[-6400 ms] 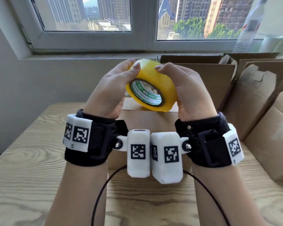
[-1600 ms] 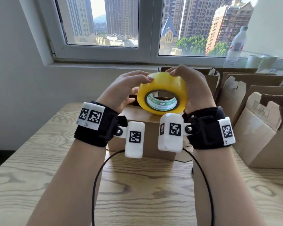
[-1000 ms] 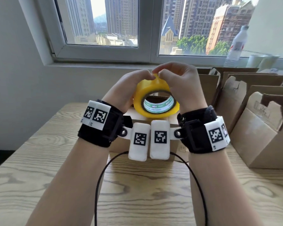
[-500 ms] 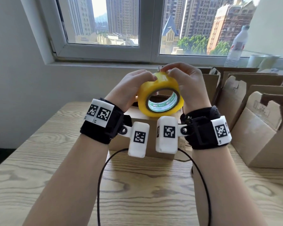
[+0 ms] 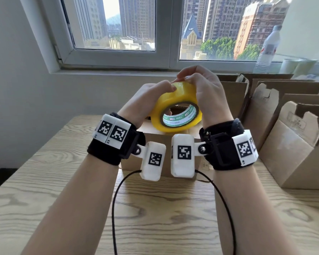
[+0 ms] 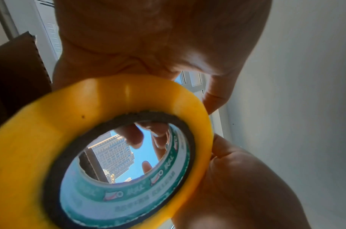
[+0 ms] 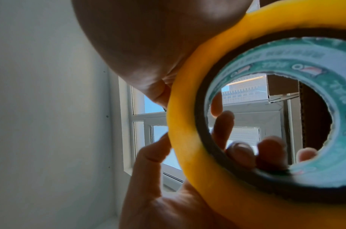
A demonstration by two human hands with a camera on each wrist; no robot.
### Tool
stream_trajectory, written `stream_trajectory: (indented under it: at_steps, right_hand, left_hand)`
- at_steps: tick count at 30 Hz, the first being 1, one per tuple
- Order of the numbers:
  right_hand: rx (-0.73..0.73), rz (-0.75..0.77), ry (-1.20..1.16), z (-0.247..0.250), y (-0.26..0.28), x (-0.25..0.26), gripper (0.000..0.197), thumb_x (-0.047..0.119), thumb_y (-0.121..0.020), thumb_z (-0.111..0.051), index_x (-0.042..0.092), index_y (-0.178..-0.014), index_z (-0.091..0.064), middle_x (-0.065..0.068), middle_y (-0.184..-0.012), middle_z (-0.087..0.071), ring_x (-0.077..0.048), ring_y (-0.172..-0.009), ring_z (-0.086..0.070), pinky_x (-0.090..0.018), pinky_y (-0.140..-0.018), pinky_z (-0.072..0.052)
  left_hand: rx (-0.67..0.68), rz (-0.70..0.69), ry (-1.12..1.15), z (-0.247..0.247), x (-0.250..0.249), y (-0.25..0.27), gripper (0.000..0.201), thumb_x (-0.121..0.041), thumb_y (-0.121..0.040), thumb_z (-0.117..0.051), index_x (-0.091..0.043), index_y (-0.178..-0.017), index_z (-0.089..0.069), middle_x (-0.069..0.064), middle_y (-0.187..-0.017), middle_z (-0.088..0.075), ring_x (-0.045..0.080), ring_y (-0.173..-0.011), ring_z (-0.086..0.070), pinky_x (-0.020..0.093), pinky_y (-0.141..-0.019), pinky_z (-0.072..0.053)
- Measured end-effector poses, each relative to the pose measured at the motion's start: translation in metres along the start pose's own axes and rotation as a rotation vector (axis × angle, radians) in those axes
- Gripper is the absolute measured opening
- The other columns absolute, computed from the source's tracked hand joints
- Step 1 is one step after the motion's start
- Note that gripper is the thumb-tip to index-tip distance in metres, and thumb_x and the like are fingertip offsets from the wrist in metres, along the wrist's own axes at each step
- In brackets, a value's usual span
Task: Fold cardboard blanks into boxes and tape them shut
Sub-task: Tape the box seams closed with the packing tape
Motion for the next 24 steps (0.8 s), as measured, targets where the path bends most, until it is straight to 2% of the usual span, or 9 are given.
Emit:
stream_trajectory:
  at_steps: [3,8,14,16,19,24]
  right_hand:
    - [-0.019,0.013,0.05,-0.0007,-0.002,-0.0037,0.023,0.015,-0.077,-0.047,0.024,-0.069,-0.067,-0.006,-0.081,-0.067,-0.025,-0.079,-0.055,-0.039,-0.072,-0.045]
    - [-0.031,0.015,0.098,-0.0002,-0.0032,-0.0051,0.026,0.018,-0.077,-0.047,0.027,-0.063,-0.067,-0.003,-0.079,-0.065,-0.021,-0.076,-0.051,-0.039,-0.07,-0.043]
    - [-0.029,0.006,0.165,-0.001,-0.0073,-0.0092,0.027,0.023,-0.076,-0.046,0.027,-0.063,-0.069,-0.01,-0.078,-0.065,-0.023,-0.074,-0.053,-0.044,-0.071,-0.045]
    - [-0.031,0.002,0.186,-0.0005,-0.0083,-0.0103,0.027,0.025,-0.076,-0.046,0.027,-0.064,-0.069,-0.012,-0.078,-0.065,-0.024,-0.075,-0.053,-0.047,-0.072,-0.045]
    - [-0.032,-0.001,0.218,-0.0001,-0.0095,-0.011,0.027,0.027,-0.076,-0.045,0.028,-0.065,-0.069,-0.005,-0.074,-0.063,-0.024,-0.074,-0.052,-0.054,-0.075,-0.046]
    - [-0.041,0.017,0.289,-0.0006,-0.0101,-0.0106,0.028,0.03,-0.076,-0.042,0.032,-0.064,-0.068,0.007,-0.066,-0.06,-0.02,-0.072,-0.052,-0.06,-0.079,-0.048]
  left_hand:
    - [-0.002,-0.036,-0.019,0.0001,0.0001,0.0004,0.026,-0.034,-0.069,-0.056,-0.01,-0.074,-0.062,0.009,-0.058,-0.062,0.021,-0.048,-0.057,0.025,-0.052,-0.046]
    - [-0.038,-0.039,-0.021,0.0015,0.0014,-0.0015,0.024,-0.033,-0.066,-0.052,-0.01,-0.067,-0.058,0.009,-0.052,-0.058,0.021,-0.044,-0.053,0.023,-0.048,-0.043]
    - [-0.026,0.006,0.003,0.0002,0.002,-0.0018,0.027,-0.035,-0.067,-0.052,-0.009,-0.071,-0.059,0.009,-0.05,-0.058,0.021,-0.045,-0.053,0.024,-0.051,-0.043]
    - [-0.014,0.027,0.007,-0.0004,0.0024,-0.0021,0.027,-0.035,-0.073,-0.054,-0.009,-0.075,-0.059,0.008,-0.051,-0.058,0.02,-0.045,-0.054,0.023,-0.051,-0.044]
    - [-0.026,0.043,0.02,0.0003,0.0024,-0.0023,0.024,-0.028,-0.091,-0.051,-0.008,-0.078,-0.06,0.007,-0.053,-0.059,0.019,-0.047,-0.054,0.023,-0.051,-0.044]
    - [-0.053,0.063,0.034,-0.0007,0.0027,-0.0025,0.022,-0.025,-0.093,-0.051,-0.011,-0.079,-0.06,0.005,-0.052,-0.058,0.017,-0.045,-0.054,0.021,-0.048,-0.043]
Point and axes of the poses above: each hand's wrist, its own y-axis away from the middle knuckle, its own z-axis out of the back of the hand, x = y × z, the point moved 6 cm from there along -y, towards the middle knuckle
